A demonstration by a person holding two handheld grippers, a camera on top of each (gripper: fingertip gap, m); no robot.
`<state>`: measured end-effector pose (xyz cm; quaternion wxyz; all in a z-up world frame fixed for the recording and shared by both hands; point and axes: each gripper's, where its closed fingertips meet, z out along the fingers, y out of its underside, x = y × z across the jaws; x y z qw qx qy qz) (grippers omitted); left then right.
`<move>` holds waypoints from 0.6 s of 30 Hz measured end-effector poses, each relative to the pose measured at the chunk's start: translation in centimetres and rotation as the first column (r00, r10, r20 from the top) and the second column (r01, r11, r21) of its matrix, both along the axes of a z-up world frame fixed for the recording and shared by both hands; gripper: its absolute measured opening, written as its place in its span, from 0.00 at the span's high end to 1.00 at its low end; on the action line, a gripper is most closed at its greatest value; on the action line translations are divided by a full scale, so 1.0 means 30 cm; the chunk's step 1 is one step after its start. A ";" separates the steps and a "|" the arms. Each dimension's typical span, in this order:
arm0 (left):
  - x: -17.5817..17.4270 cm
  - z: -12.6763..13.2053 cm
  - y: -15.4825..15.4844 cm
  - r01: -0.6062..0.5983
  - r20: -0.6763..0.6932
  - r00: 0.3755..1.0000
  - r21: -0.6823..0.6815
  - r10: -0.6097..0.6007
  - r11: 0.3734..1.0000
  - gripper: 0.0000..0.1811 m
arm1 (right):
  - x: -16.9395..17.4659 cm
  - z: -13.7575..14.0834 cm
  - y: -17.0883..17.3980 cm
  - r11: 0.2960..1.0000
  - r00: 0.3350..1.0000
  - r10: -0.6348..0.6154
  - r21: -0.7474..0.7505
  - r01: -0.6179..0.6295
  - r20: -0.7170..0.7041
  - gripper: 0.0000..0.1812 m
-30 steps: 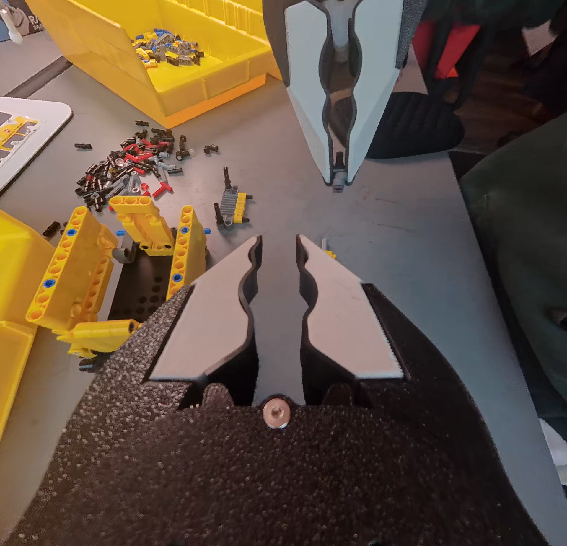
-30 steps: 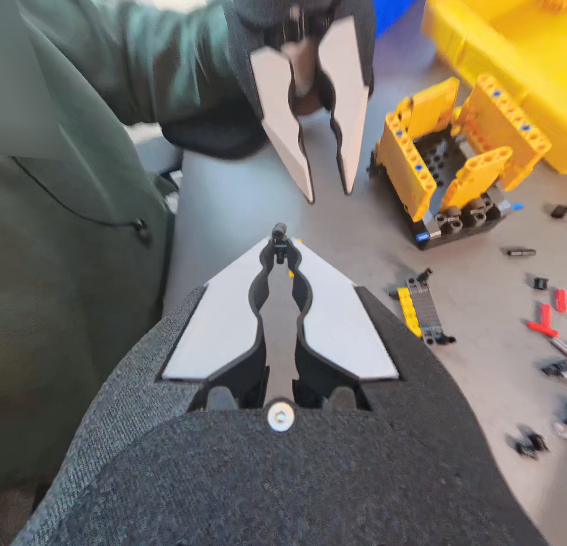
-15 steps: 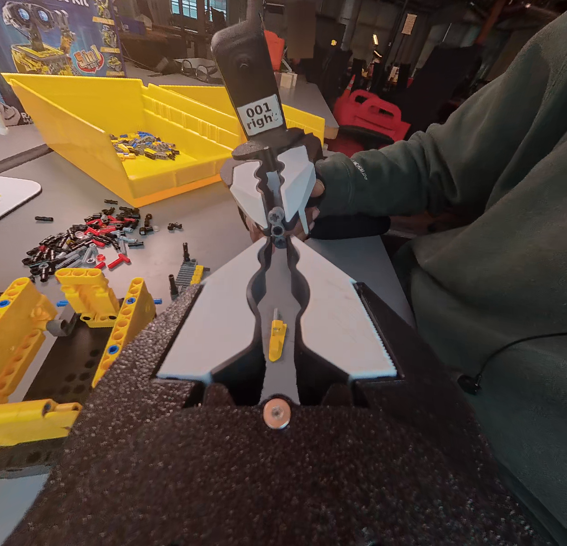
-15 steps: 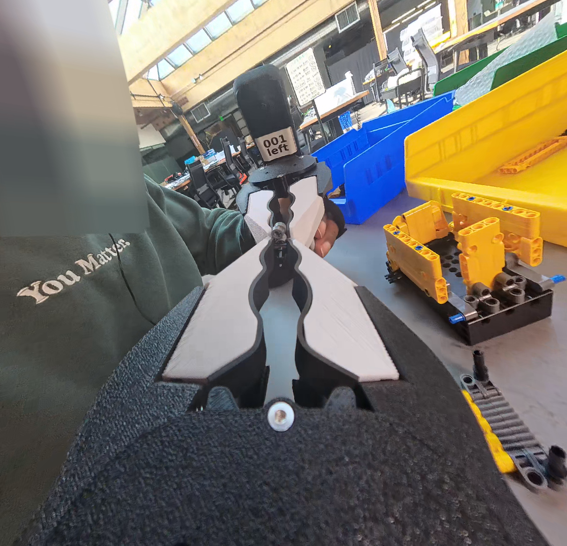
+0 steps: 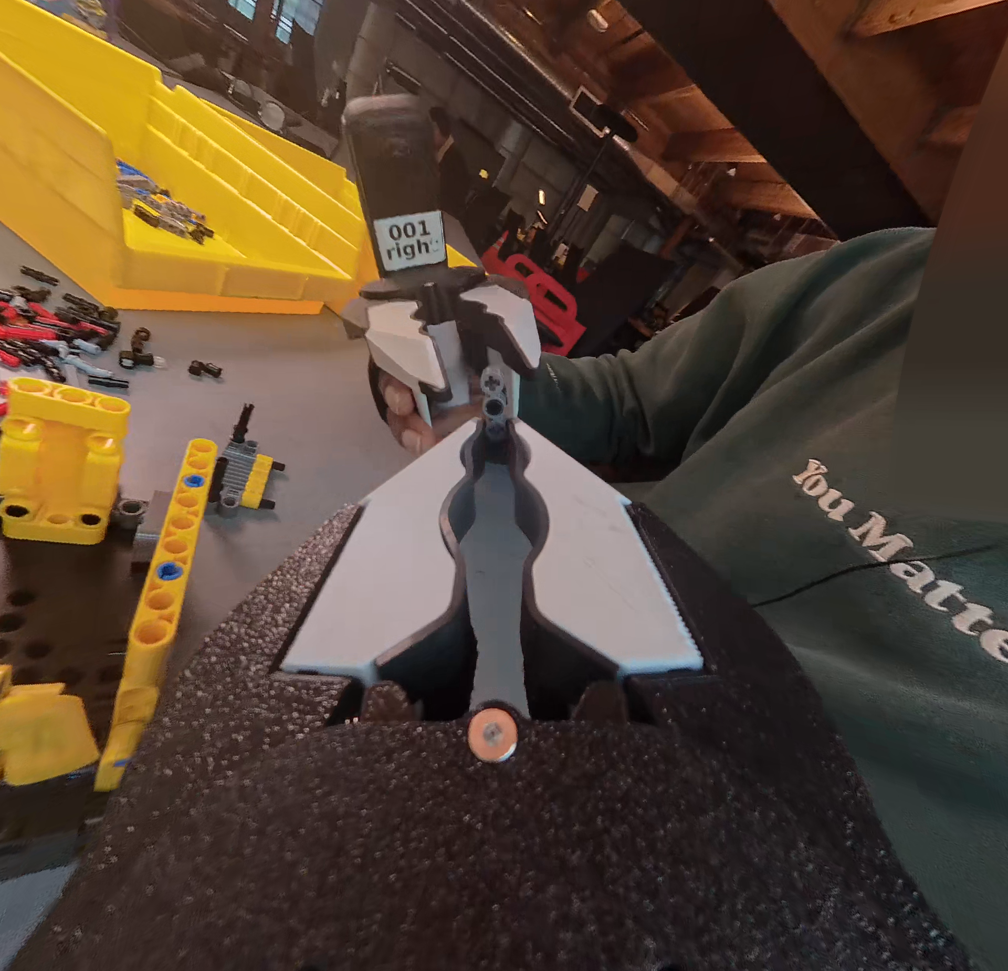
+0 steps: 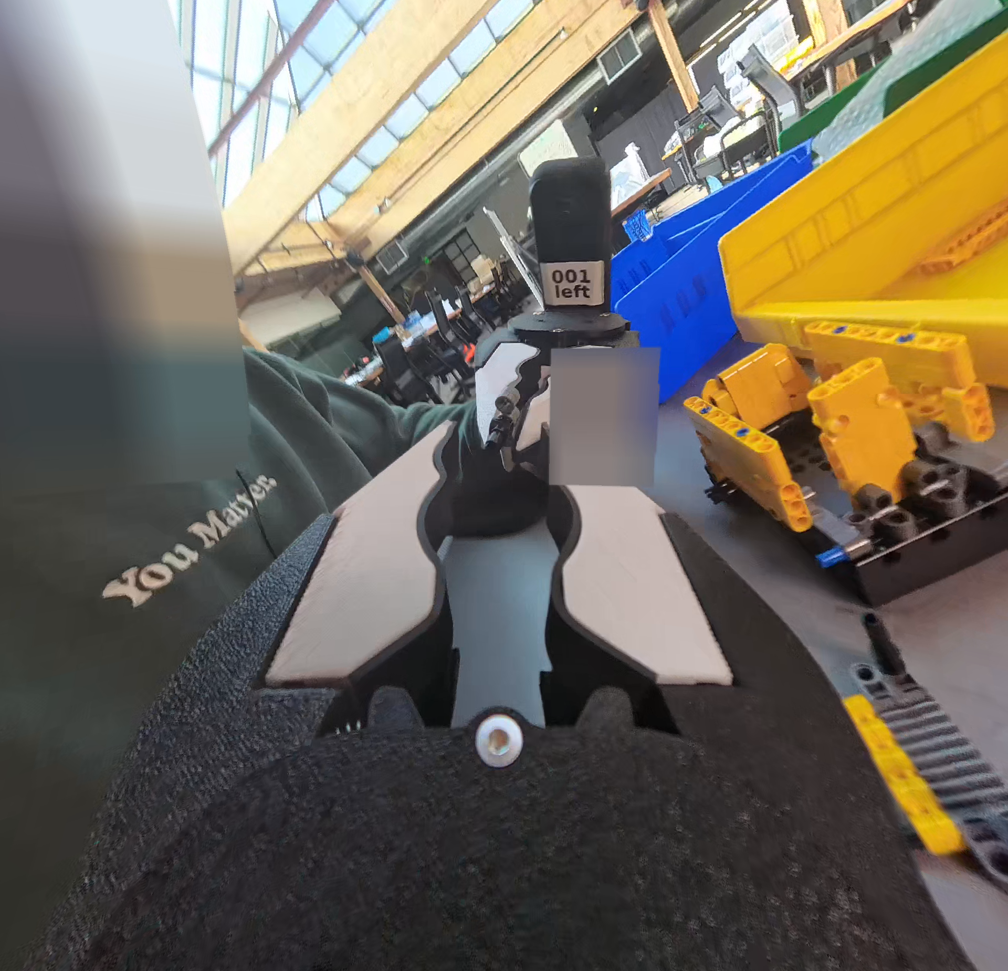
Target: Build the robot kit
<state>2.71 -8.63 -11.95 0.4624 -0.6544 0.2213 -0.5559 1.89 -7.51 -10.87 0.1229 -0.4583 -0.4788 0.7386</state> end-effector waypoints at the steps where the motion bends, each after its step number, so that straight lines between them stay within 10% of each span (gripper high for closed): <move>1: 0.007 0.000 -0.014 0.042 0.019 0.999 -0.021 -0.042 0.999 0.97 | 0.012 -0.002 0.001 0.995 1.000 0.004 0.097 -0.002 -0.018 0.82; 8: 0.086 -0.036 -0.134 0.353 0.102 0.935 -0.196 -0.339 0.915 0.97 | 0.075 -0.075 -0.121 0.736 0.972 0.234 0.656 -0.169 -0.012 0.77; 18: 0.140 -0.068 -0.219 0.514 0.116 0.857 -0.272 -0.502 0.814 0.98 | 0.115 -0.125 -0.230 0.574 0.936 0.351 0.793 -0.204 -0.013 0.81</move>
